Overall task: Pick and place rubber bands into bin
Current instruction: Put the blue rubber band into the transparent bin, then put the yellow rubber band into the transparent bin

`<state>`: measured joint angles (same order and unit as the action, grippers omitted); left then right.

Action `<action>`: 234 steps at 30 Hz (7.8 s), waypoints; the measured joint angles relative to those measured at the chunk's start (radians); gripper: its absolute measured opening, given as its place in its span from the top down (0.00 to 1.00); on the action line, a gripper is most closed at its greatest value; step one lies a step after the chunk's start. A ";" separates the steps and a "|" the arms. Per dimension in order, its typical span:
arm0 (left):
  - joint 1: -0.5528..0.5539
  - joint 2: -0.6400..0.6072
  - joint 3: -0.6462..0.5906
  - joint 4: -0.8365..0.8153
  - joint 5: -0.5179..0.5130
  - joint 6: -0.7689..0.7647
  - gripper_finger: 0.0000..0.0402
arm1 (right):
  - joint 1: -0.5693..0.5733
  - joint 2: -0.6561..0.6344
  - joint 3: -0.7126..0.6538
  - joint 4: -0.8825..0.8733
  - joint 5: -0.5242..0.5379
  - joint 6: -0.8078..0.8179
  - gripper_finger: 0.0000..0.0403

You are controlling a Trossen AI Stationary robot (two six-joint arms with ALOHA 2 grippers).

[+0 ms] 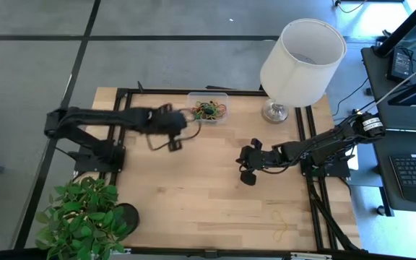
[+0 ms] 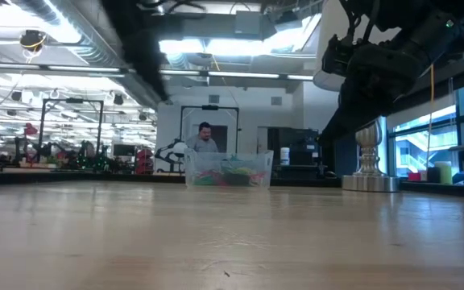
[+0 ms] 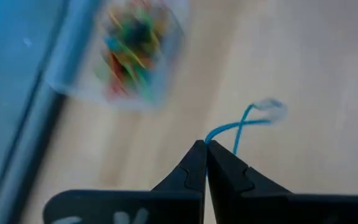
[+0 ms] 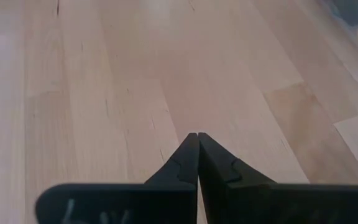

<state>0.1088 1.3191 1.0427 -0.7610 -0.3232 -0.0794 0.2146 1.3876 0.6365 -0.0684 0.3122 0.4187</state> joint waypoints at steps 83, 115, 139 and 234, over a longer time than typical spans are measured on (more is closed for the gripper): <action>0.049 -0.739 -0.643 0.304 0.125 0.086 1.00 | 0.002 0.000 -0.021 0.020 0.000 0.153 0.99; 0.048 -0.785 -0.648 0.430 0.295 0.110 0.99 | 0.520 0.040 0.134 -0.566 -0.251 1.123 0.99; -0.010 -0.503 -0.648 0.621 0.316 0.183 1.00 | 0.660 0.156 0.134 -0.525 -0.285 1.456 0.84; -0.009 -0.498 -0.648 0.622 0.237 0.224 0.99 | -0.564 0.887 1.396 -0.664 0.138 -0.350 0.99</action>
<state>0.0998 0.8211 0.3946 -0.1394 -0.0860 0.1444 -0.3490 2.2742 2.0323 -0.7319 0.4501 0.0690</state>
